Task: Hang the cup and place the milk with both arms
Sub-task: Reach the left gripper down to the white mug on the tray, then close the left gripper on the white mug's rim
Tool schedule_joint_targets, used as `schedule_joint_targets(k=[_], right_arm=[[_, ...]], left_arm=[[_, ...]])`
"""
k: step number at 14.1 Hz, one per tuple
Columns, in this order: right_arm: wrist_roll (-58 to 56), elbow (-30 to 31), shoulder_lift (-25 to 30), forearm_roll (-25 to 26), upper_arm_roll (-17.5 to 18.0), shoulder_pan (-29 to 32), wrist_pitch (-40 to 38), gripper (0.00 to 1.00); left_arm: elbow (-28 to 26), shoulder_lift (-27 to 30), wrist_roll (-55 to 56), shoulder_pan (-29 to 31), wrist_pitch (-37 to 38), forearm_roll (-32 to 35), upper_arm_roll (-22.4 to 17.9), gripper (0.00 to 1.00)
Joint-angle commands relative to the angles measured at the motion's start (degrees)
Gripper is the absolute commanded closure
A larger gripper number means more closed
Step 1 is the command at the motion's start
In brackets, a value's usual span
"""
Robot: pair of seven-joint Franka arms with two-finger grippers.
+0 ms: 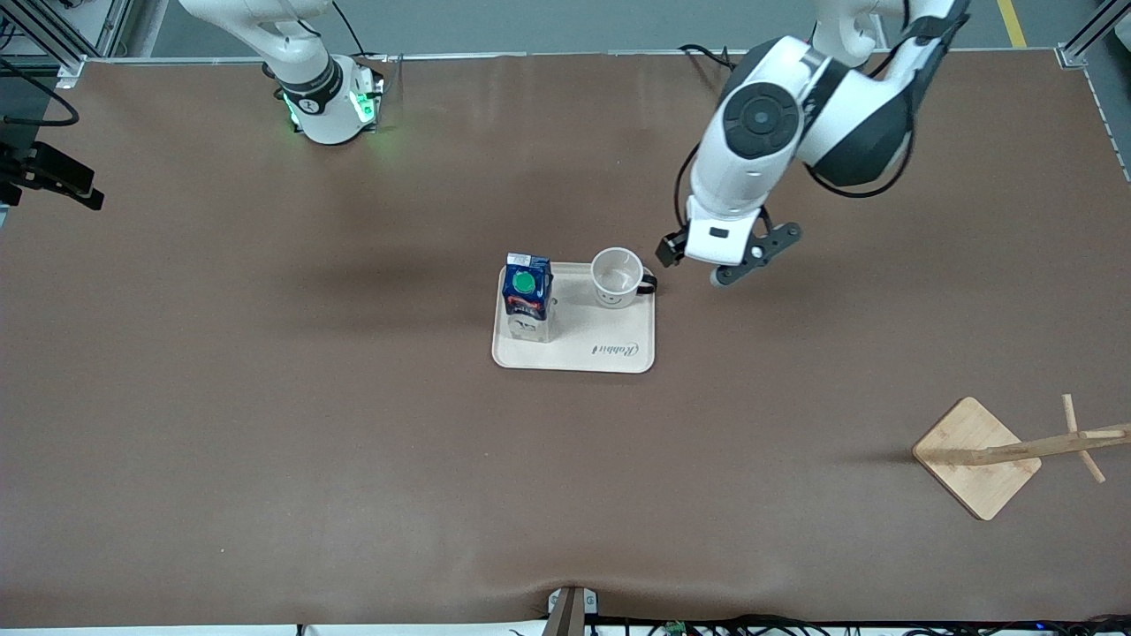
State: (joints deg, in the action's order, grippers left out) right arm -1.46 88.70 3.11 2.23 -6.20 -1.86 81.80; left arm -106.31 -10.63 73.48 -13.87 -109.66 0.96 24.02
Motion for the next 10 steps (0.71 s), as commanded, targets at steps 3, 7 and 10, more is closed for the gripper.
schedule_joint_targets(k=[3, 7, 10], right_arm=[[-0.2, -1.5, -1.3, -1.1, 0.3, 0.2, -0.6, 0.00], [-0.2, -1.5, -1.4, -1.1, 0.5, 0.0, -0.7, 0.00], [-0.2, -1.5, -1.4, -1.1, 0.5, 0.0, -0.7, 0.00]], left_arm=[[-1.4, -6.1, 18.5, -6.2, -8.4, 2.5, -0.2, 0.00], [-1.4, -13.2, 33.0, -9.5, -10.0, 8.4, -0.2, 0.02], [-1.4, -17.0, 40.3, -11.2, -13.1, 11.4, -0.2, 0.09]])
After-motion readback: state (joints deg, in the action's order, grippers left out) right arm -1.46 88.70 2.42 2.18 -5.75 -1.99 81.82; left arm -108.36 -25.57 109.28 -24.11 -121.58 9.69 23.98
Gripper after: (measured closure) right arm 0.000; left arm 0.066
